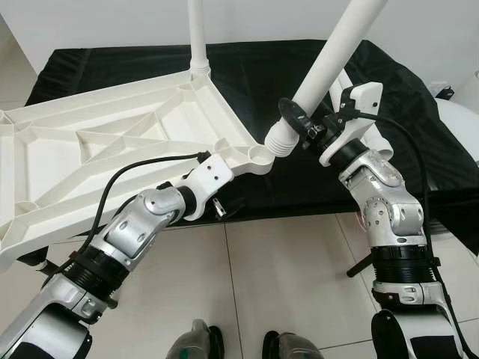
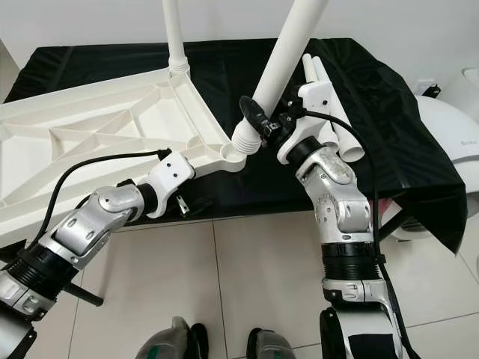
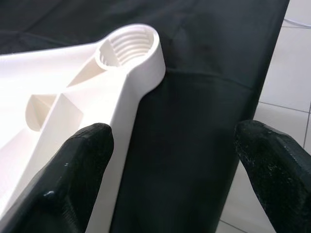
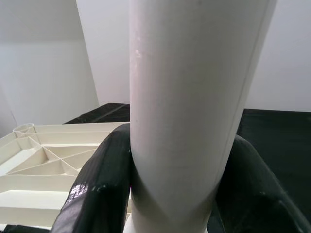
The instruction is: Building children table
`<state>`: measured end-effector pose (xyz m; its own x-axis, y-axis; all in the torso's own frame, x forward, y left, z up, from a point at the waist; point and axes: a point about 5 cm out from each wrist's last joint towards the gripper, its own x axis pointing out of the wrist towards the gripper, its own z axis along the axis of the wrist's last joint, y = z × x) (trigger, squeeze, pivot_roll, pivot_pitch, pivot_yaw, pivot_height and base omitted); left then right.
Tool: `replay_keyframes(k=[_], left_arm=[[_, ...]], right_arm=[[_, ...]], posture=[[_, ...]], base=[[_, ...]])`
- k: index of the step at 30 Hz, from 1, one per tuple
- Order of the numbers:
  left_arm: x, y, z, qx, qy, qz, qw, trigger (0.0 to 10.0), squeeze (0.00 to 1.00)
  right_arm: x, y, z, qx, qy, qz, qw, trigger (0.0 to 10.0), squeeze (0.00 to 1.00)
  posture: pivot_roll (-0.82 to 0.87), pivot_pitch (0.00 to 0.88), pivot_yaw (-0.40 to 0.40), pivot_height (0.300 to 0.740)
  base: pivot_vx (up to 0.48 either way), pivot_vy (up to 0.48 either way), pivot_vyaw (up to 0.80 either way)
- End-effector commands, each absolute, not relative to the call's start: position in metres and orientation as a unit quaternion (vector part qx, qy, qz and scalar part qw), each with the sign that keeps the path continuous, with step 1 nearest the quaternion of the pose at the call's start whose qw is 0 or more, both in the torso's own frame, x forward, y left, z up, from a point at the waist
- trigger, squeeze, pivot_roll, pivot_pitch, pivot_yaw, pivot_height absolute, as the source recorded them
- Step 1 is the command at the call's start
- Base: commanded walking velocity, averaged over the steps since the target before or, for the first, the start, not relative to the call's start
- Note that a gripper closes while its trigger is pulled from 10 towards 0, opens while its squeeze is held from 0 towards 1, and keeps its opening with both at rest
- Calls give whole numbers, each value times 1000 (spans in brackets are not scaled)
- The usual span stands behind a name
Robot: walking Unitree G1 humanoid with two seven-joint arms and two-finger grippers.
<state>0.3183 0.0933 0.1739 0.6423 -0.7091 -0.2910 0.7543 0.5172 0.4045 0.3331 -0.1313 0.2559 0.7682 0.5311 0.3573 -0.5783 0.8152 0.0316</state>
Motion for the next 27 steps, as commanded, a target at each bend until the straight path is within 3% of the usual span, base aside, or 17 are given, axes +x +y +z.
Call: replay_keyframes(k=[1, 17, 27], left_arm=[[320, 95, 173, 260, 52, -420, 868, 10000, 0], [347, 113, 174, 266, 93, -365, 887, 10000, 0], [340, 106, 164, 263, 126, -405, 866, 10000, 0]], right_arm=[[330, -134, 259, 71, -182, 293, 936, 10000, 0], [328, -135, 261, 72, -184, 290, 936, 10000, 0], [328, -136, 261, 70, -185, 288, 937, 10000, 0]], posture=[[-59, 121, 33, 740], [-68, 130, 43, 740], [-72, 134, 46, 740]], base=[[0, 0, 0], [0, 0, 0], [0, 0, 0]])
